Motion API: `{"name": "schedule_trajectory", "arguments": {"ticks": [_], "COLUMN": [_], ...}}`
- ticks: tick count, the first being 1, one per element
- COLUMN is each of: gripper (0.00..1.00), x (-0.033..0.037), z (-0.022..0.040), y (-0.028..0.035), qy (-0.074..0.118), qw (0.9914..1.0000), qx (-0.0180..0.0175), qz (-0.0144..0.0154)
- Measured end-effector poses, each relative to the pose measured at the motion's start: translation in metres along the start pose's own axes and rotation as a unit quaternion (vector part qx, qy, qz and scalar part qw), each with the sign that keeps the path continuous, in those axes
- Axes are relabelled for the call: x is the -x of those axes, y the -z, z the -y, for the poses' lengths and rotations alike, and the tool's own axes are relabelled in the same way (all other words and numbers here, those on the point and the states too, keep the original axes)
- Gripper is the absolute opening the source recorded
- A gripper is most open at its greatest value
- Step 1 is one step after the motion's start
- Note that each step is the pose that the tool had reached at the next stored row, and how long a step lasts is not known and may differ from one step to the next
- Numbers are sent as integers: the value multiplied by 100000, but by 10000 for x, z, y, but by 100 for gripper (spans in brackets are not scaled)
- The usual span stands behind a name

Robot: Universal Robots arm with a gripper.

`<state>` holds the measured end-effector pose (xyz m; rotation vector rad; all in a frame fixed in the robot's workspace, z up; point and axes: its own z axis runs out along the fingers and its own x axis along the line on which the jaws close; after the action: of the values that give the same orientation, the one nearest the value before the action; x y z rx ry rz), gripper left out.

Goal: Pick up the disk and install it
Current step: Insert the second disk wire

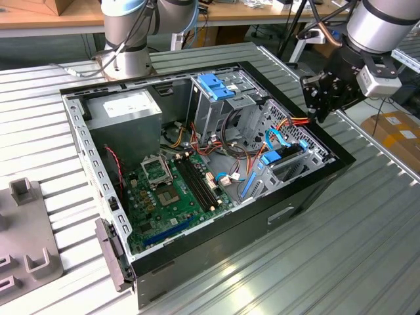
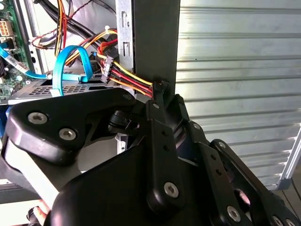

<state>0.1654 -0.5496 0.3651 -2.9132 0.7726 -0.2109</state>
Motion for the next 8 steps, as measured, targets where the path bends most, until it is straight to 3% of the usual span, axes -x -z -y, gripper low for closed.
{"name": "schedule_trajectory", "arguments": {"ticks": [8], "gripper": [28], "x": [13], "z": [-4], "y": [1], "qy": [1034], "qw": [99994], "qx": [-192], "qz": [-30]}}
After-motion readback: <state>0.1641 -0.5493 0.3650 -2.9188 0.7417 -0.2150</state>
